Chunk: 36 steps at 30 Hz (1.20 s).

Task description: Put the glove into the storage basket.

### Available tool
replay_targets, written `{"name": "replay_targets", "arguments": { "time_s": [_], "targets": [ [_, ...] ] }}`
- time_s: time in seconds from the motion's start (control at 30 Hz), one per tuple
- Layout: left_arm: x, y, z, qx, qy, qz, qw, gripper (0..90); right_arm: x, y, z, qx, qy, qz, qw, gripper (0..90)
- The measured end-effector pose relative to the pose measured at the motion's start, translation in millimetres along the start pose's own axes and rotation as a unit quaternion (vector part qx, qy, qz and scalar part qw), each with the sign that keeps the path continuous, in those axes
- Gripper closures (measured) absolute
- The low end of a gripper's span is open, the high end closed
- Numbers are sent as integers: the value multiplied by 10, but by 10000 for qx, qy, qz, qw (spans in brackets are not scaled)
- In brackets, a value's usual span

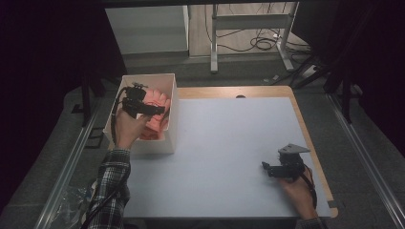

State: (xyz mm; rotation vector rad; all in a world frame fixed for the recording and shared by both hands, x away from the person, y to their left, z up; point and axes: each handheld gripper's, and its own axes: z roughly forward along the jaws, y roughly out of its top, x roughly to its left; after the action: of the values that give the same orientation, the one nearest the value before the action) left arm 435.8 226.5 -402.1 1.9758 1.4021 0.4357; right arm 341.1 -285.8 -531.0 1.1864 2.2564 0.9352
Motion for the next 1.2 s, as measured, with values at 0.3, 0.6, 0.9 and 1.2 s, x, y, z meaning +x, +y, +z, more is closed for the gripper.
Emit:
{"name": "replay_targets", "arguments": {
  "time_s": [0.3,0.6,0.9,1.2],
  "targets": [
    [-207,34,-143,-194,-262,245,9992,3,0,0,0,0,0,-2,10000,152],
    [-522,47,-215,-284,-519,649,9961,2,0,0,0,0,-1,-3,10000,152],
    [-883,-18,-188,-367,-857,1055,9900,0,0,0,0,-3,-2,-9,10000,152],
    [-1224,-172,-96,-476,-1200,1405,9816,0,0,1,1,-5,-2,-12,10000,152]
  ]
}}
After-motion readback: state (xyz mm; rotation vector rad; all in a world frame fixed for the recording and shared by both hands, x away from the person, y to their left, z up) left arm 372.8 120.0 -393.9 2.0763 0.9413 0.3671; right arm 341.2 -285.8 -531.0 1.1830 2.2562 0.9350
